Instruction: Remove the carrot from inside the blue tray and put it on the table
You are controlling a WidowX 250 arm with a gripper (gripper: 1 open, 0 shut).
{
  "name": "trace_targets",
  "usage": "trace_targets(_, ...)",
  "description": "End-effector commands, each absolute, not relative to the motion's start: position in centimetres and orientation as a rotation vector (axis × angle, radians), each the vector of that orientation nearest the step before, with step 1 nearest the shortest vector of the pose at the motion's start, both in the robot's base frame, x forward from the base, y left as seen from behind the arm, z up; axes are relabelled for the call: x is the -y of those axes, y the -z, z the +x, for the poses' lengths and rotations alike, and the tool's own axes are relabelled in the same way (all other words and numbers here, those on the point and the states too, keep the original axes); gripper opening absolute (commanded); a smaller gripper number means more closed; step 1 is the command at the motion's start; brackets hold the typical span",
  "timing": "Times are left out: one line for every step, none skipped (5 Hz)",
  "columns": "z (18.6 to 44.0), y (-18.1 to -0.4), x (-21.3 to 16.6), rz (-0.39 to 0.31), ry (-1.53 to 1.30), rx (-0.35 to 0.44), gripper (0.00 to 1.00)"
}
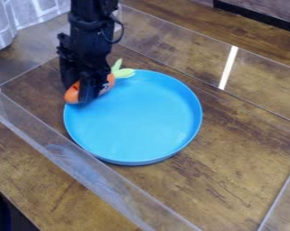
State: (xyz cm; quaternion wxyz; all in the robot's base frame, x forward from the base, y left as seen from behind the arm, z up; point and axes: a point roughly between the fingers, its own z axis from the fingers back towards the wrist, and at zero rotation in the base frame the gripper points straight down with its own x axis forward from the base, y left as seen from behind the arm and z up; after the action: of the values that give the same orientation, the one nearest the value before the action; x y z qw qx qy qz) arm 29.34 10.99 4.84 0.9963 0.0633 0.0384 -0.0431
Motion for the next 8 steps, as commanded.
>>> trace_targets(30.2, -9.4, -11.0, 0.176, 0.077, 0.042, 0.0)
trace_targets(30.3, -11.8, -8.0, 0.188, 0.121, 0.072, 0.0)
trace_targets(30.7, -13.1, -4.6, 0.19, 0.191, 0.095, 0.0)
trace_targets(31.0, -12.5, -0.1, 0.168, 0.265, 0.098, 0.0)
trace_targets(31.0, -11.4, 3.8, 0.156, 0.313, 0.088, 0.0)
trace_targets(31.2, -9.4, 6.6, 0.157, 0.352, 0.062, 0.0)
trace_targets(31.4, -7.2, 8.3, 0.156, 0.377, 0.041, 0.0)
trace_targets(31.8, -7.4, 8.6, 0.143, 0.371, 0.041, 0.0)
